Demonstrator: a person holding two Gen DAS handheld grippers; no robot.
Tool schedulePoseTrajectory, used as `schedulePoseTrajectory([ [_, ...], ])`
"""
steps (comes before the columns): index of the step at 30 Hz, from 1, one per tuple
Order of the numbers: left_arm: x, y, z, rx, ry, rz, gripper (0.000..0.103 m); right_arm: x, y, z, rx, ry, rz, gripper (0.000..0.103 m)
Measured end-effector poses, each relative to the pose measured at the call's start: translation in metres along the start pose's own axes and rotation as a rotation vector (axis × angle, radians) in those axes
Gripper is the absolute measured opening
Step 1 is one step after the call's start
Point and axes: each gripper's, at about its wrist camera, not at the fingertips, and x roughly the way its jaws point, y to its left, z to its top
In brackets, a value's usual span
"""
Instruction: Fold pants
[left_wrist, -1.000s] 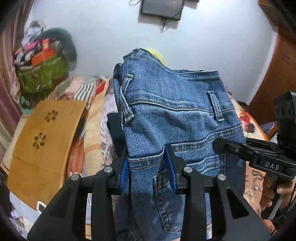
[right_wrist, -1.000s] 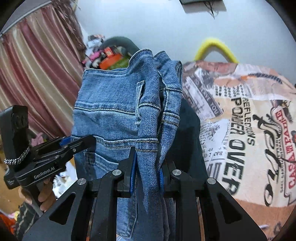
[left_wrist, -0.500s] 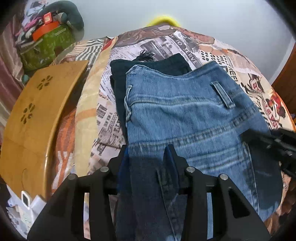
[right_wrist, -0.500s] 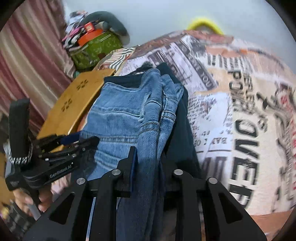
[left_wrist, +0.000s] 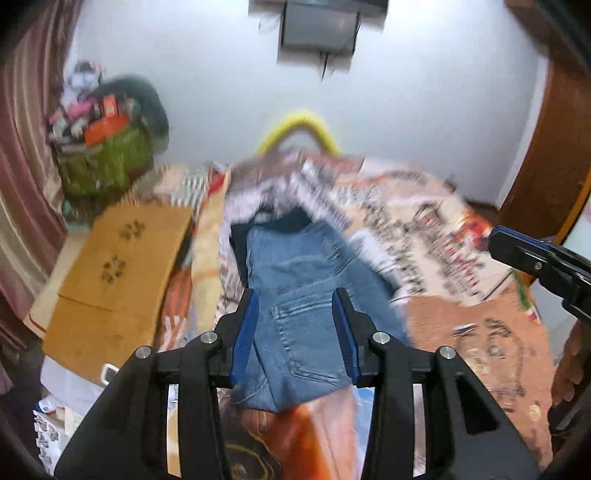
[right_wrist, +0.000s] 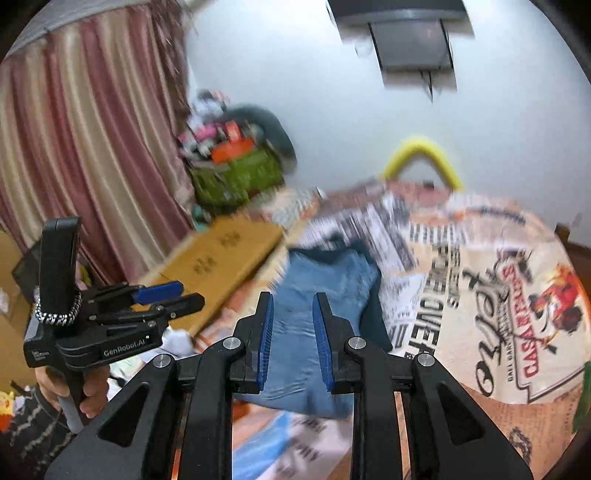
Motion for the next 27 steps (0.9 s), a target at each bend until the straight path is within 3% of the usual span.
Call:
schedulePoseTrajectory([
  [5,-0.109,-0.028,-0.011,0.053,-0.191,0.017,0.044,-0.089,0.049,-0.003,-0.078,-0.158,-0.004,0.021],
  [9,-0.188,-0.048,-0.040,0.065,-0.335,0.040,0.046,-0.147,0.084,-0.021,-0.110,-0.277,0.002,0.021],
  [14,-0.248,-0.067,-0.078,0.067,-0.452,0.057,0.050,-0.197,0.119,-0.058,-0.137,-0.386,-0.027,0.021],
  [18,-0.278,-0.078,-0.106,0.060,-0.515,0.072,0.064,-0.212,0.130,-0.079,-0.139,-0.415,-0.070,0.025],
  [23,-0.290,-0.079,-0.119,0.027,-0.517,0.089,0.087,-0.221,0.127,-0.095,-0.085,-0.435,-0.096,0.064],
  [27,-0.294,-0.078,-0.127,0.011,-0.516,0.082,0.099,-0.225,0.126,-0.098,-0.083,-0.425,-0.140,0.084],
])
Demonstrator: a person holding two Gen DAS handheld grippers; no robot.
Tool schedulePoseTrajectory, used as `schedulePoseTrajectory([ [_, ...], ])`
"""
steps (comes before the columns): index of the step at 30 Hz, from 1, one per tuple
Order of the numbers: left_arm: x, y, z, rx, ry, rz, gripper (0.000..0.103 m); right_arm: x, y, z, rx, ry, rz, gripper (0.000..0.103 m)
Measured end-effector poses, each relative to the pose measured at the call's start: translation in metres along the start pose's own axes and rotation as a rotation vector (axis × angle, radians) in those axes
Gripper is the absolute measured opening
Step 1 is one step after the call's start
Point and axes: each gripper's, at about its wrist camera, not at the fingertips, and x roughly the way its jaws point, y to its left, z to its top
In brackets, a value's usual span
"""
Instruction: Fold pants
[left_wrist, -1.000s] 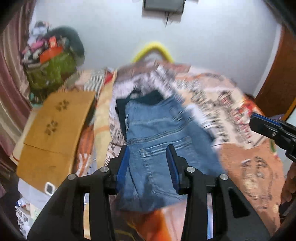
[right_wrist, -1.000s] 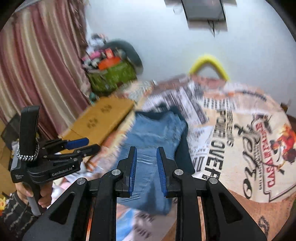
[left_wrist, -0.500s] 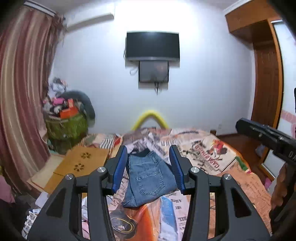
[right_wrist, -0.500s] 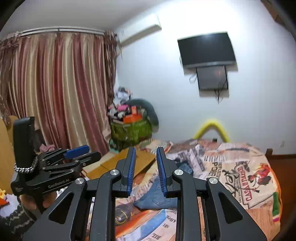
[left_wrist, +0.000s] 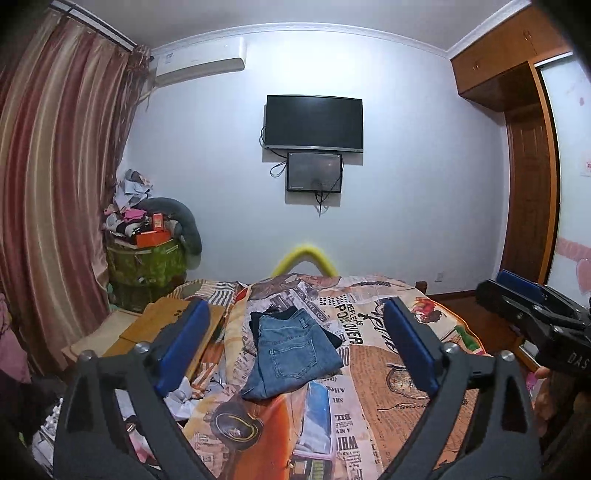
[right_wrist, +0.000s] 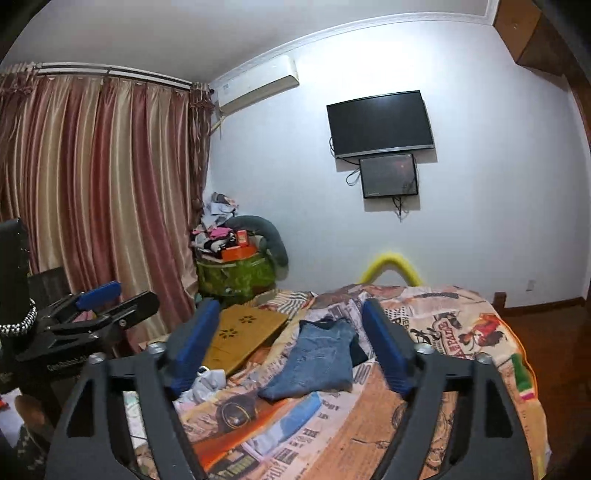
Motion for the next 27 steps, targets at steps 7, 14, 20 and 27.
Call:
schedulePoseTrajectory([
  [7,-0.003,-0.004,-0.005,0.009,-0.003,0.004,0.103,-0.006,0.004,-0.002,-0.028,-0.003,-0.040,0.102],
  [14,-0.008,-0.009,-0.009,0.027,-0.014,0.001,0.103,-0.005,0.006,-0.007,-0.042,0.009,-0.058,0.103],
  [20,-0.005,-0.009,-0.010,0.027,-0.009,0.002,0.103,-0.007,0.003,-0.012,-0.039,0.018,-0.065,0.103],
  [27,-0.002,-0.009,-0.009,0.025,0.006,-0.001,0.103,-0.009,0.002,-0.014,-0.041,0.031,-0.065,0.103],
])
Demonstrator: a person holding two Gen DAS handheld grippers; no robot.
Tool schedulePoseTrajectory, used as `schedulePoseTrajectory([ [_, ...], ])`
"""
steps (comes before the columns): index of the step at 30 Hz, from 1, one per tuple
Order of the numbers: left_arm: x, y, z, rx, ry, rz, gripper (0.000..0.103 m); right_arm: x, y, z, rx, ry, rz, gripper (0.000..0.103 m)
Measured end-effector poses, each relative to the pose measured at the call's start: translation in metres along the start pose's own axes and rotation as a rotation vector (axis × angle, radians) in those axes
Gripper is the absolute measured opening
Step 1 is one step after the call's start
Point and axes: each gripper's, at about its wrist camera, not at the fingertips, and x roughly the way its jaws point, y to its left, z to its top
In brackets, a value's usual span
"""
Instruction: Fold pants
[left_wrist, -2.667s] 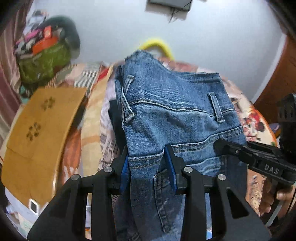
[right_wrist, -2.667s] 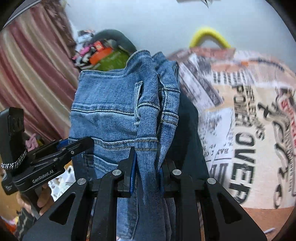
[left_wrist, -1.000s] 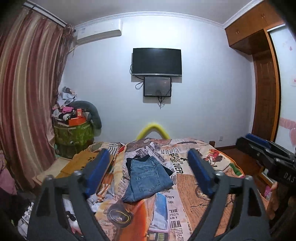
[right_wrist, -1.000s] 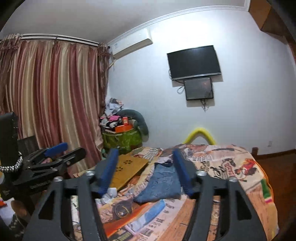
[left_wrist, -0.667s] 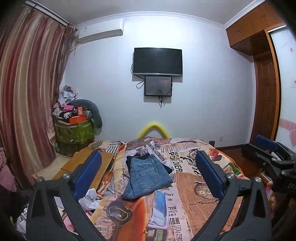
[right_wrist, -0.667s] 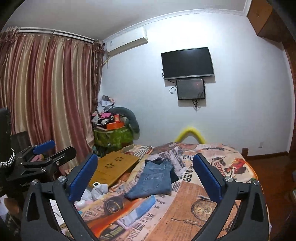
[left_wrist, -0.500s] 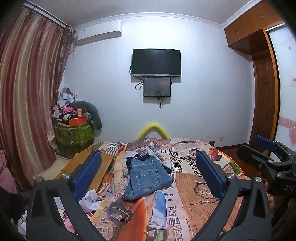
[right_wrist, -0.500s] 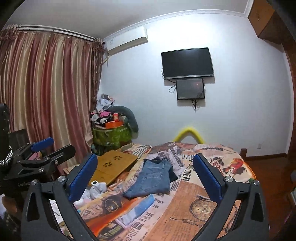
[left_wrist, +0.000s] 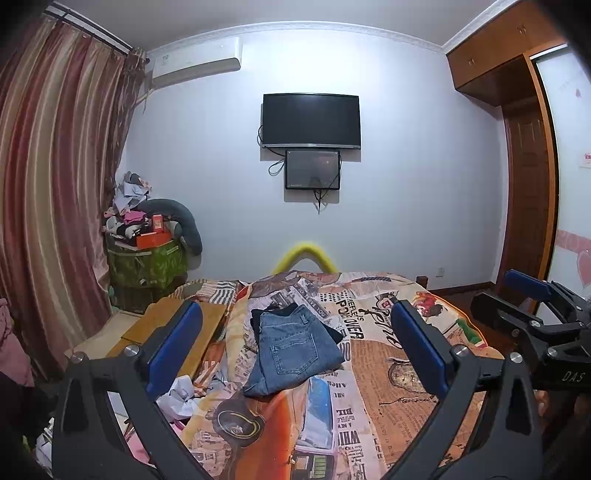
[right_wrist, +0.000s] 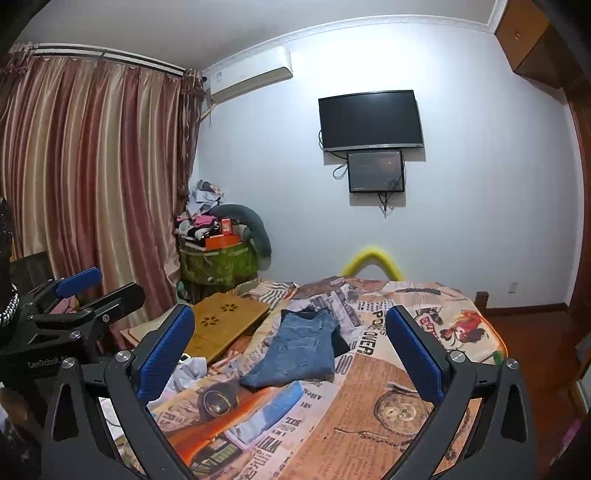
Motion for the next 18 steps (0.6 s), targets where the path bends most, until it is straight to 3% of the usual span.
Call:
schedulePoseTrajectory([
  [18,0.0065,0.0040,-0.0010,-0.020,0.019,-0.016,0.103,-0.0036,0.0020,0.0019,-0.002,0.006,0.005,0.103],
])
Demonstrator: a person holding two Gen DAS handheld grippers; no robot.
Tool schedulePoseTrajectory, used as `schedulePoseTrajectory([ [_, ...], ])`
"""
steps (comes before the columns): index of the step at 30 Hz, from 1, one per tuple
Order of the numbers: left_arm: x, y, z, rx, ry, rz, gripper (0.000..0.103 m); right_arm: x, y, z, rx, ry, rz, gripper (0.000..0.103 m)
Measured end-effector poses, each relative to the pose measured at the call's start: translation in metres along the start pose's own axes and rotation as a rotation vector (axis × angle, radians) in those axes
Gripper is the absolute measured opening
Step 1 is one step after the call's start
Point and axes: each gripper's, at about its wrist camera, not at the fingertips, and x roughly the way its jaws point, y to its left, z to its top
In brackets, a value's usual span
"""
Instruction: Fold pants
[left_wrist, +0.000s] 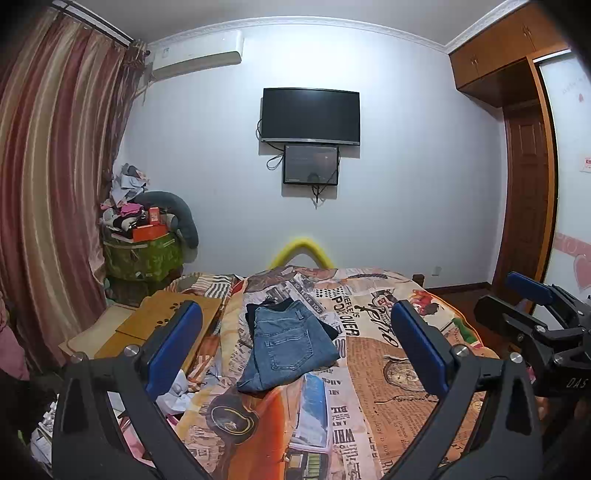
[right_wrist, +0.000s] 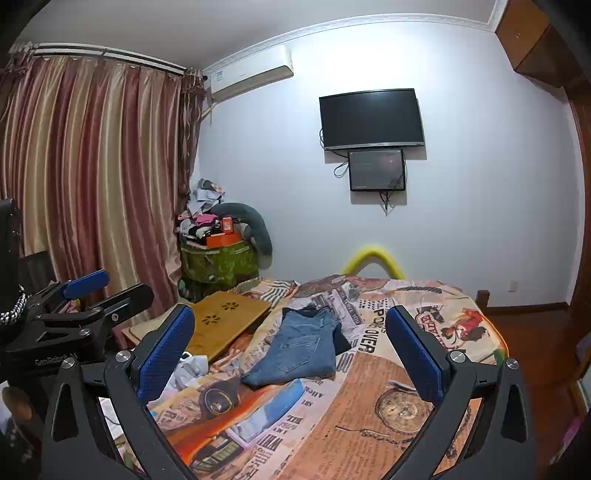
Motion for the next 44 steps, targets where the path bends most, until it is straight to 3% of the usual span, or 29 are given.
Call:
schedulePoseTrajectory([
  [44,0.0070,-0.0007,-0.0090,0.012,0.026,-0.053,0.103,0.0073,-0.0006,-0.0029,0.023,0.016,-0.010,0.103],
])
